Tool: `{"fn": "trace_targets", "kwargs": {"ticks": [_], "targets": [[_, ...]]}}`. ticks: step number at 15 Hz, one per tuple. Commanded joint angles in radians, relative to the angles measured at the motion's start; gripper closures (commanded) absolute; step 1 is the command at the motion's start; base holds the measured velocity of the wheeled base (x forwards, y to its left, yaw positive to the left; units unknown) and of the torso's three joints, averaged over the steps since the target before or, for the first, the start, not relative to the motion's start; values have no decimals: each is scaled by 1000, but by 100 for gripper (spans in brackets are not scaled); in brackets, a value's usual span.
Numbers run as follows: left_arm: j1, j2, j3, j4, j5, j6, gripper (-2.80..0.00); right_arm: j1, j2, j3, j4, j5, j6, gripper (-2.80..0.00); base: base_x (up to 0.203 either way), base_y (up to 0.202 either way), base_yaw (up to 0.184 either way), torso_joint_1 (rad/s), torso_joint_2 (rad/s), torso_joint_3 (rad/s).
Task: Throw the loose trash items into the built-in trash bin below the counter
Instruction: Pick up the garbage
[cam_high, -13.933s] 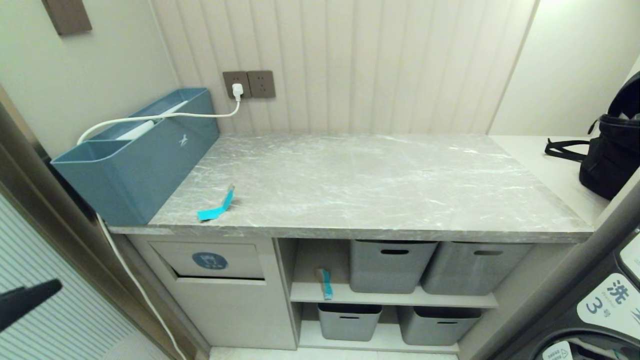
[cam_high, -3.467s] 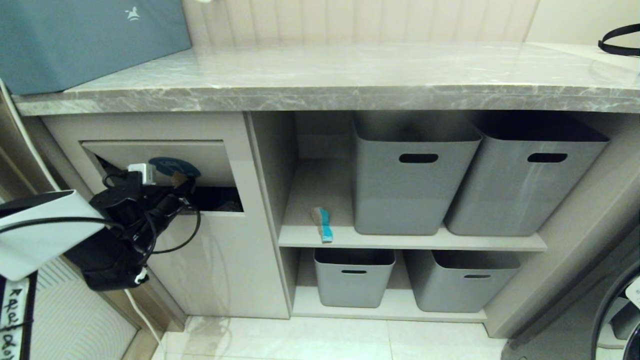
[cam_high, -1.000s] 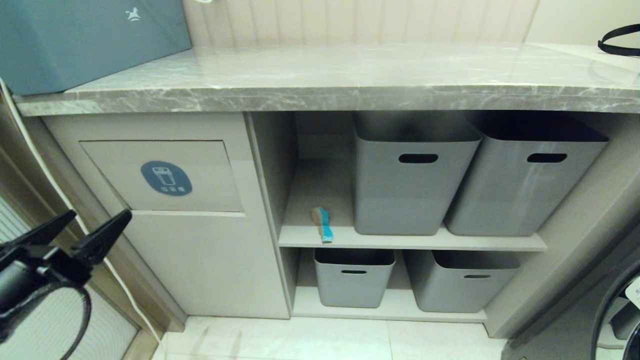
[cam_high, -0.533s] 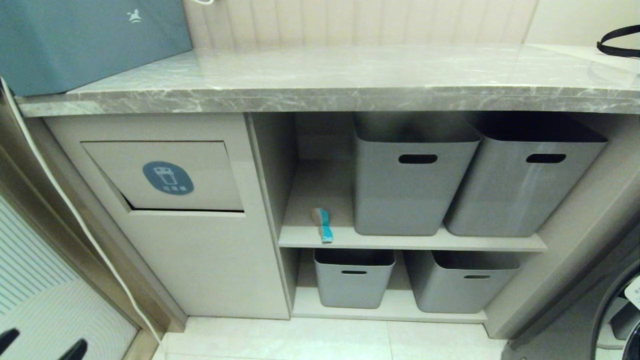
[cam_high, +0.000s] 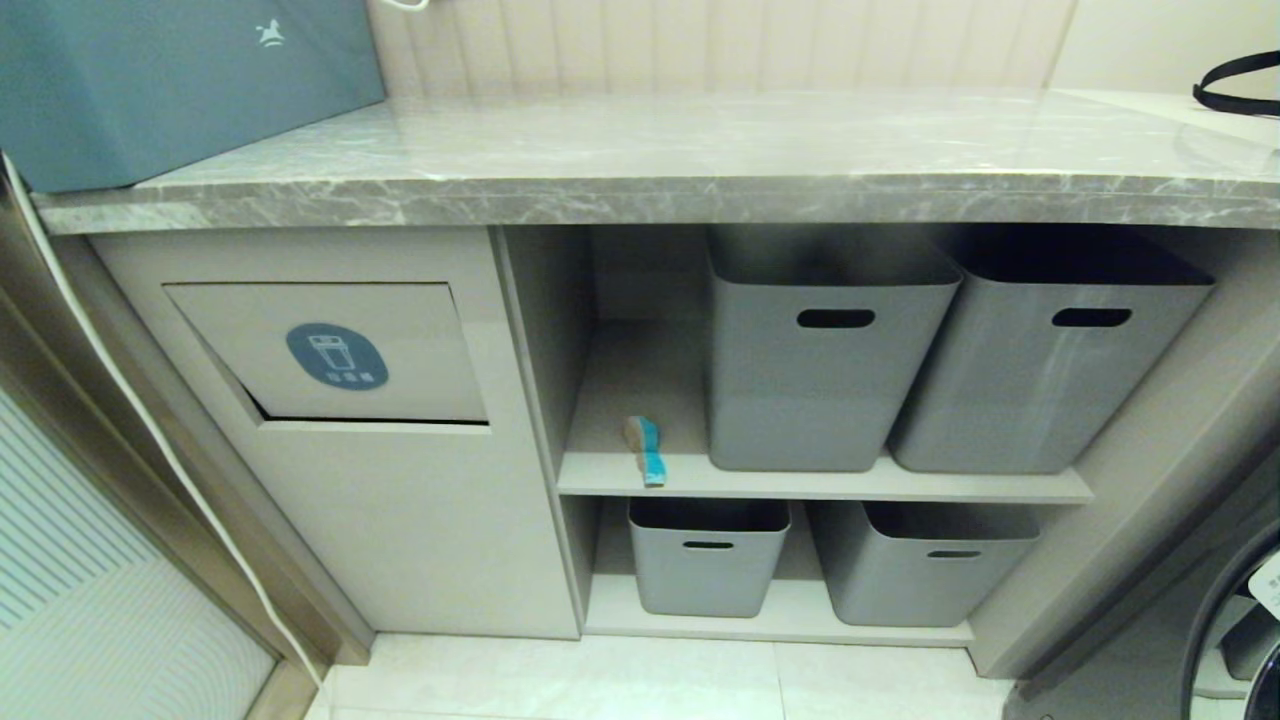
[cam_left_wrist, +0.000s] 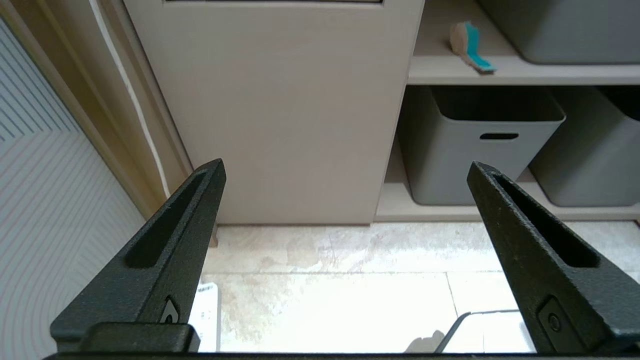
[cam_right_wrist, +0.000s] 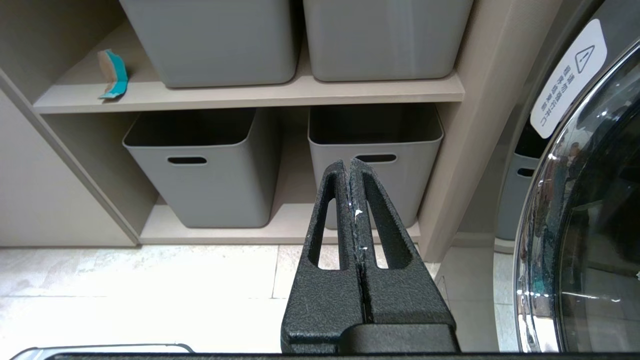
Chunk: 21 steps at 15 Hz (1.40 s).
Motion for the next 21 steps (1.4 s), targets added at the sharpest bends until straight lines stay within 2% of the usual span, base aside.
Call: {"fn": "trace_targets", "kwargs": {"ticks": [1, 21], "targets": [[0, -15, 3, 5, 1, 0, -280, 0, 0, 2, -1, 0, 0, 0, 0, 0, 0, 0, 0, 0], [0, -15, 5, 6, 19, 8, -280, 0, 0, 2, -1, 0, 0, 0, 0, 0, 0, 0, 0, 0]]}}
